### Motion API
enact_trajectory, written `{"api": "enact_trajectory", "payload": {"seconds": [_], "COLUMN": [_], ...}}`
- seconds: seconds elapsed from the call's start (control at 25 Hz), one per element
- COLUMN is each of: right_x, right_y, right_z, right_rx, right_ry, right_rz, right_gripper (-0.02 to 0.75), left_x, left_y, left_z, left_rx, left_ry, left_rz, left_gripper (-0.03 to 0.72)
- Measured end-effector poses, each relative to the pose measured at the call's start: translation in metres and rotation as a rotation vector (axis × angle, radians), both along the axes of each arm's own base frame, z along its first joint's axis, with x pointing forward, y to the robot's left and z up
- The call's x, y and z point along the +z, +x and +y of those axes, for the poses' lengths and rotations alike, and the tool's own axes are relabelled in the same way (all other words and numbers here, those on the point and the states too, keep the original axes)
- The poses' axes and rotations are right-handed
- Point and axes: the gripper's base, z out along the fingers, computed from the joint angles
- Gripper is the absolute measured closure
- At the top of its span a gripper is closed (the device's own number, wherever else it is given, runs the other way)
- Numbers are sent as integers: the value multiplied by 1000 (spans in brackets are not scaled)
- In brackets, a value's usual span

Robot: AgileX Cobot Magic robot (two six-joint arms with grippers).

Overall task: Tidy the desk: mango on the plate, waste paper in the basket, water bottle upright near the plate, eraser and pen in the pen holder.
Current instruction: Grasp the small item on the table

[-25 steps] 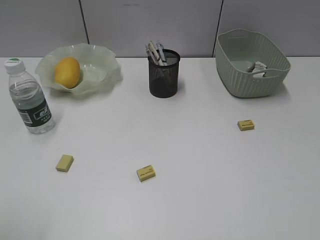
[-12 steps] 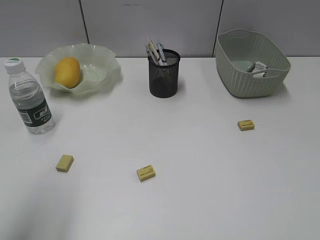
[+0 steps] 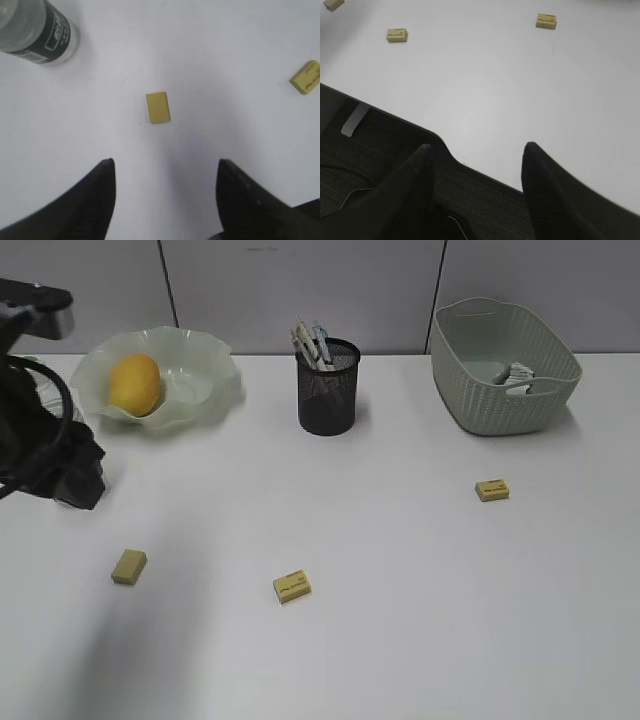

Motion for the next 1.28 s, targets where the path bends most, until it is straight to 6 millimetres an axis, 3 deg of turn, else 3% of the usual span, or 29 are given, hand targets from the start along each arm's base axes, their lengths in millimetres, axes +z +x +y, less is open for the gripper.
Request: {"api": "enact_trajectory", "payload": {"seconds": [0.12, 0.4, 0.64, 1.0, 1.28], "right_x": [0, 0, 0, 0, 0], "right_y": [0, 0, 0, 0, 0], "right_z": [0, 0, 0, 0, 0], "right_rx": [0, 0, 0, -1, -1], "right_ry": [0, 0, 0, 1, 1], "right_rz": [0, 0, 0, 0, 0], "right_gripper": [291, 291, 291, 291, 291], "left_x": [-18, -69, -94, -128, -136], "left_y": [18, 38, 50, 61, 65], "left_z": [-9, -19, -22, -23, -25], "left_rx": [0, -2, 10, 45, 50], "left_ry": [31, 96, 93, 87, 78], "left_rz": [61, 191, 198, 249, 244], "left_gripper": [207, 167, 162, 237, 334]}}
